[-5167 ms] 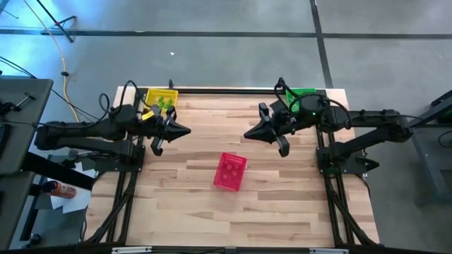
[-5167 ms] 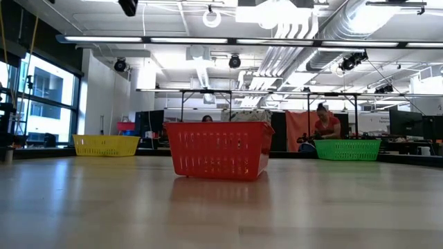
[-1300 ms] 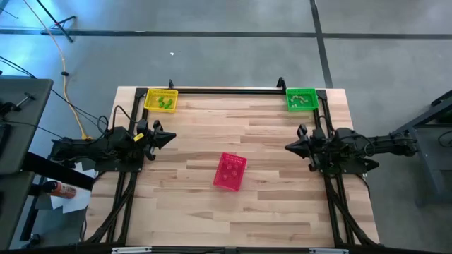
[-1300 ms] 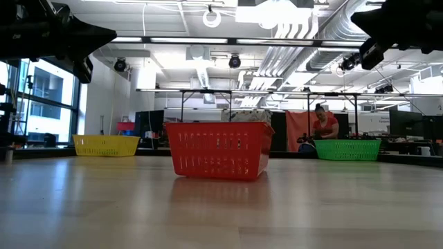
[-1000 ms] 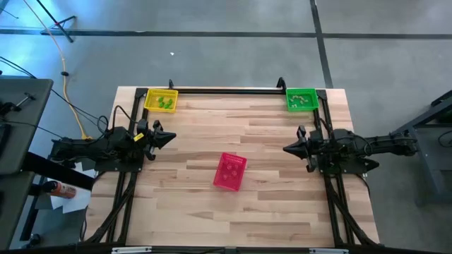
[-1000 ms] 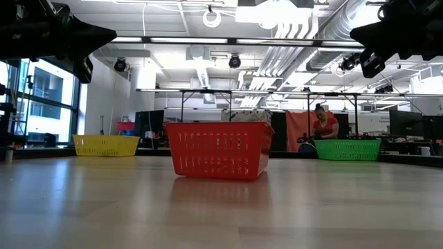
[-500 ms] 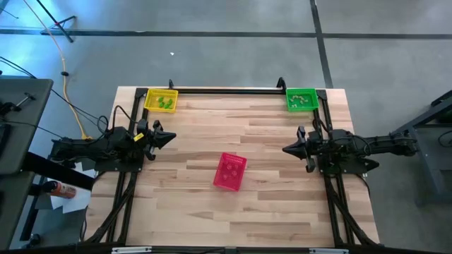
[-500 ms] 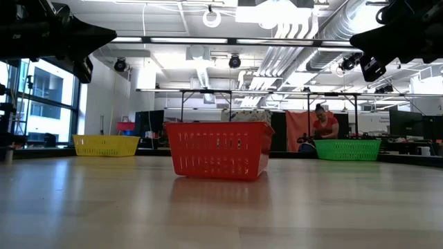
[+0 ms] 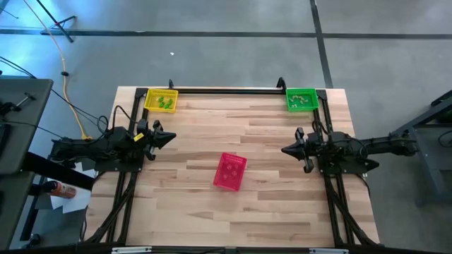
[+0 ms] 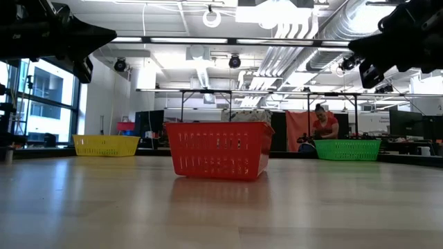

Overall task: Sort Halloween decoration
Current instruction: Return to Home Position

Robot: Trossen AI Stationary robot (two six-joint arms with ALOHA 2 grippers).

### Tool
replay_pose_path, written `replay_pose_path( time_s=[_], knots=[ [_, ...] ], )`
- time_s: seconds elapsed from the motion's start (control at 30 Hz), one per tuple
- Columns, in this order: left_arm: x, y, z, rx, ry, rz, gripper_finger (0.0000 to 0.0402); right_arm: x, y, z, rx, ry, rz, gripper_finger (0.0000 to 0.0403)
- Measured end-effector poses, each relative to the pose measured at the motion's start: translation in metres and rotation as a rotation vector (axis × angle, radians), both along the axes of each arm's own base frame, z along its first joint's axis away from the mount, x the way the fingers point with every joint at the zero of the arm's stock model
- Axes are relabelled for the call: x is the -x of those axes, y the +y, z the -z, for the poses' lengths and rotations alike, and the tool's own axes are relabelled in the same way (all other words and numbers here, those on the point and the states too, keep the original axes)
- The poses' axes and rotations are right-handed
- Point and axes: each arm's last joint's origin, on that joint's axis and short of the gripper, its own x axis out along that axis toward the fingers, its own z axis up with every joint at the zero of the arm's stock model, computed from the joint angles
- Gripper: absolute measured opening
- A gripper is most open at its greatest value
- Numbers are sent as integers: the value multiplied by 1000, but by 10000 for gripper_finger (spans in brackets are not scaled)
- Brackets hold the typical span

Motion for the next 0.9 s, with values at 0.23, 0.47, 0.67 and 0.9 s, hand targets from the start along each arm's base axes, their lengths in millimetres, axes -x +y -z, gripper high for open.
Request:
replay_pose_path(
  time_s=[0.23,0.47,0.67,0.9],
  knots=[
    [0,0,0,0,0,0,0,0,-1,11,11,109,23,0],
    [0,0,0,0,-1,0,0,0,-1,18,19,181,22,0],
    [0,0,0,0,-1,0,0,0,-1,21,22,218,21,0],
    [3,0,-2,0,-32,0,0,5,-1,19,19,184,17,0]
  ],
)
